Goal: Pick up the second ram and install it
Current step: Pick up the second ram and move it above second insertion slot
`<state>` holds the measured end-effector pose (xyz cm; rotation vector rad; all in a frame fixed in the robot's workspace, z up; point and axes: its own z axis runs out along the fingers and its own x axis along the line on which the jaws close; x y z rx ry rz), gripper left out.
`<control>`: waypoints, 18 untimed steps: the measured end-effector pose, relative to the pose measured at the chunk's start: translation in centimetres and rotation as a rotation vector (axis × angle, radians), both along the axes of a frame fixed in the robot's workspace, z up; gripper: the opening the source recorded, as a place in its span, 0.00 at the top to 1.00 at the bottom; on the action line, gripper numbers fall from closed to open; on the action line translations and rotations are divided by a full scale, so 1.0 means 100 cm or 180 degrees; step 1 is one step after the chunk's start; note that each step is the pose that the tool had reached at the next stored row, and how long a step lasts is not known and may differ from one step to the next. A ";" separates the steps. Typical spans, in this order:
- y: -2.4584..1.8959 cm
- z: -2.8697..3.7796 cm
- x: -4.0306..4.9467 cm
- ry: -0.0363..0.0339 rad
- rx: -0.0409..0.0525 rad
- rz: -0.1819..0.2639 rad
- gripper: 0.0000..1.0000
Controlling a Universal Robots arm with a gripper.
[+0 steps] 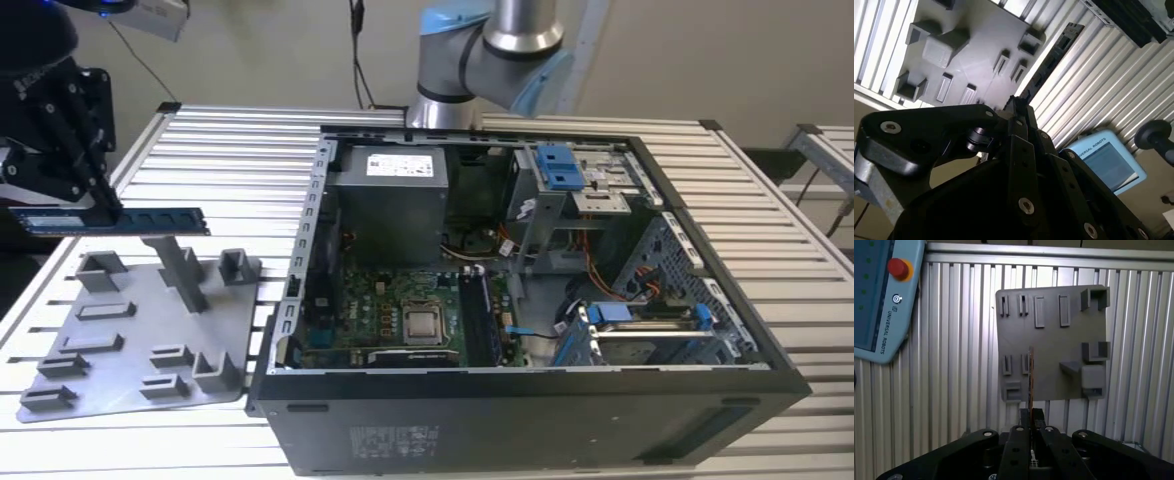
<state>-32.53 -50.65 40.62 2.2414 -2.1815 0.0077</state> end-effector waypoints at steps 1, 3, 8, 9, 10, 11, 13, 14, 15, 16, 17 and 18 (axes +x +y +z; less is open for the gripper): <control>0.0000 0.0000 0.0028 0.0001 0.0000 0.0000 0.86; 0.0000 0.0000 0.0083 0.0003 0.0000 0.0000 0.86; 0.0000 0.0000 0.0225 0.0005 0.0000 0.0000 0.86; 0.0000 0.0000 0.0250 0.0005 0.0000 0.0000 0.86; 0.0000 0.0000 0.0276 0.0005 0.0000 0.0000 0.86; 0.0000 0.0000 0.0306 0.0006 0.0000 0.0000 0.86; 0.0000 0.0001 0.0364 0.0009 0.0000 0.0000 0.86; 0.0000 0.0001 0.0394 0.0010 0.0000 0.0000 0.86; 0.0000 0.0000 0.0423 0.0010 0.0000 0.0000 0.86; 0.0000 0.0000 0.0451 0.0011 0.0000 0.0000 0.86; 0.0000 0.0000 0.0479 0.0012 0.0000 0.0000 0.86; 0.0000 0.0000 0.0511 0.0013 0.0000 0.0000 0.86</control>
